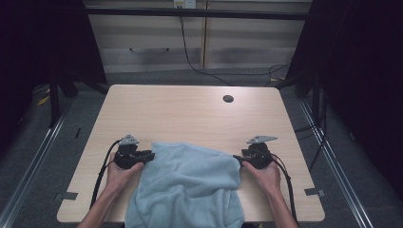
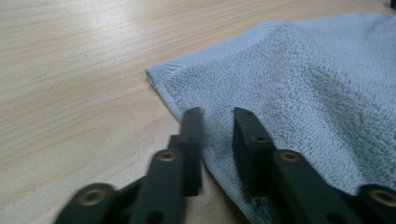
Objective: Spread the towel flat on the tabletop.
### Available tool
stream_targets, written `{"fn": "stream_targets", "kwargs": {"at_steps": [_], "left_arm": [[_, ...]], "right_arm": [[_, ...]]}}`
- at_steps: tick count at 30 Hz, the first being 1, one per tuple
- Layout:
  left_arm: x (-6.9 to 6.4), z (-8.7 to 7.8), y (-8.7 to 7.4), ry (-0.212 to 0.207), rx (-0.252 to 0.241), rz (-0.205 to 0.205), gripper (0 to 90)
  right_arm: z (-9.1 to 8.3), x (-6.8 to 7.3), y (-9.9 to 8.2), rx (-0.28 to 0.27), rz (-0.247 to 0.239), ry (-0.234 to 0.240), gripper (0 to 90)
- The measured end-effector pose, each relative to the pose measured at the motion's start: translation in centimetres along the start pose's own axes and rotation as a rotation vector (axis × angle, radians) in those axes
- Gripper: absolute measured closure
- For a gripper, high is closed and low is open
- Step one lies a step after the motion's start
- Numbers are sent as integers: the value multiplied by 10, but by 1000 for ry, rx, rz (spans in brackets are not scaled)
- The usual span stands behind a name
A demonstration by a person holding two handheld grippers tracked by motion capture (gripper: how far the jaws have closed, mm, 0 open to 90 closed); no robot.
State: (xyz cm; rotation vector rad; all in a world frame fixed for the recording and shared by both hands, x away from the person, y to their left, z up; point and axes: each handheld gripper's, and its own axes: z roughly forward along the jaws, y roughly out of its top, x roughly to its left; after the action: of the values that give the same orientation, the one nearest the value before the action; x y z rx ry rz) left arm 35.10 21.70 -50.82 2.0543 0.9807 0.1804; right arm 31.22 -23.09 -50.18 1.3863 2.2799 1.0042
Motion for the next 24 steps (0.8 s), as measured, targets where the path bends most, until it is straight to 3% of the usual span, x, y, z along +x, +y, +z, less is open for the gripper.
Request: {"fn": "stream_targets", "kwargs": {"at_steps": [2,3,4,6,9,12,13,14,15,16,17,19,21,22,24], "left_arm": [[-1,-1,-1,-2,8,14,843],[-1,0,0,-5,8,-1,872],[-1,0,0,-5,8,-1,876],[1,0,0,-14,4,-10,880],[1,-1,0,-26,-12,-32,882],[0,-10,3,-45,-52,-34,883],[0,-15,5,-50,-71,-35,883],[0,-19,7,-65,-97,-47,883],[0,-25,9,-77,-119,-49,884],[-1,-30,10,-81,-138,-52,884],[-1,-35,12,-81,-159,-54,884],[-3,-51,21,-86,-208,-41,884],[-3,-56,25,-92,-224,-44,884],[-4,-67,35,-84,-257,-32,884],[-4,-72,40,-80,-268,-21,884]], "right_arm": [[0,2,0,2,-19,-4,581],[1,7,0,-3,-48,2,706],[1,7,0,-3,-48,2,706],[4,8,2,-8,-57,45,894],[4,8,3,-8,-37,59,900],[-5,5,7,-61,-23,72,900],[-17,5,14,-117,-17,80,900],[-17,5,14,-117,-17,80,900],[-32,7,25,-165,-32,82,900],[-32,7,25,-165,-32,82,900],[-45,10,36,-211,-48,89,900],[-57,12,49,-249,-60,92,900],[-63,13,55,-266,-67,94,900],[-72,13,67,-300,-74,96,900],[-76,13,72,-312,-78,94,900]]}}
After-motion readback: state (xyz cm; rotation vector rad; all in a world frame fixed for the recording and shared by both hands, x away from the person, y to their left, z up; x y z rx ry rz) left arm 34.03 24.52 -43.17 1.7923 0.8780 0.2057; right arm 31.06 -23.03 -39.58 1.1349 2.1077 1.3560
